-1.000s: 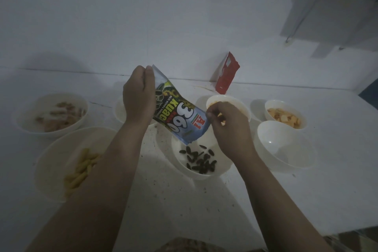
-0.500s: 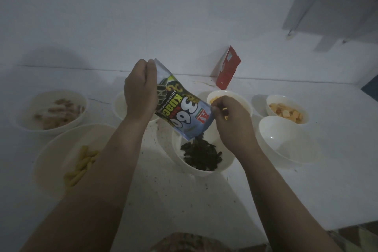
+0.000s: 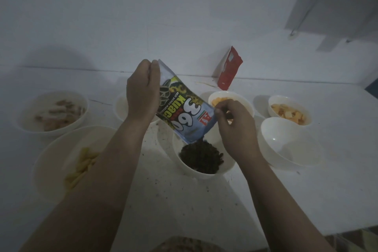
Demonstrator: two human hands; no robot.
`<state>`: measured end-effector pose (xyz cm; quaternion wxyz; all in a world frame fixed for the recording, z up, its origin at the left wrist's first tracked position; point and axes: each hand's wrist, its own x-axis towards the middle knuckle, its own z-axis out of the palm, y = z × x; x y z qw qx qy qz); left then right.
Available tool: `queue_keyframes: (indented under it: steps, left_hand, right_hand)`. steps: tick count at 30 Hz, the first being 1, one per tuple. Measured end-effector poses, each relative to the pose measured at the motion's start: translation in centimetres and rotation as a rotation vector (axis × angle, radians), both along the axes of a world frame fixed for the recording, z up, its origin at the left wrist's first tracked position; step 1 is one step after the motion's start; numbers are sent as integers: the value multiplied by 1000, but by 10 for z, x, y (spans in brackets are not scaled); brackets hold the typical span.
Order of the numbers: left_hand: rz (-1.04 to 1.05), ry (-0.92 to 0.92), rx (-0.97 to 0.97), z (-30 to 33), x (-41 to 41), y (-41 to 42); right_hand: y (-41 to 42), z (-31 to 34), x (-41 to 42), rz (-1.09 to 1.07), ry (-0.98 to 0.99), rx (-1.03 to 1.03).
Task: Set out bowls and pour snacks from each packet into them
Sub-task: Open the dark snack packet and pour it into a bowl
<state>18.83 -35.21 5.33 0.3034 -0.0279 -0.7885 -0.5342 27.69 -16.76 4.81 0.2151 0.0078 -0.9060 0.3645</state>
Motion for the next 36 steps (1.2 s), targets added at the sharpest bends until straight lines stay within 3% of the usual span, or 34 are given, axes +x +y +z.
queue_keyframes:
  steps: [36]
  left_hand:
    - [-57,112,-77,9,13,5]
  right_hand:
    - [10,2,3,-80,-30,-88]
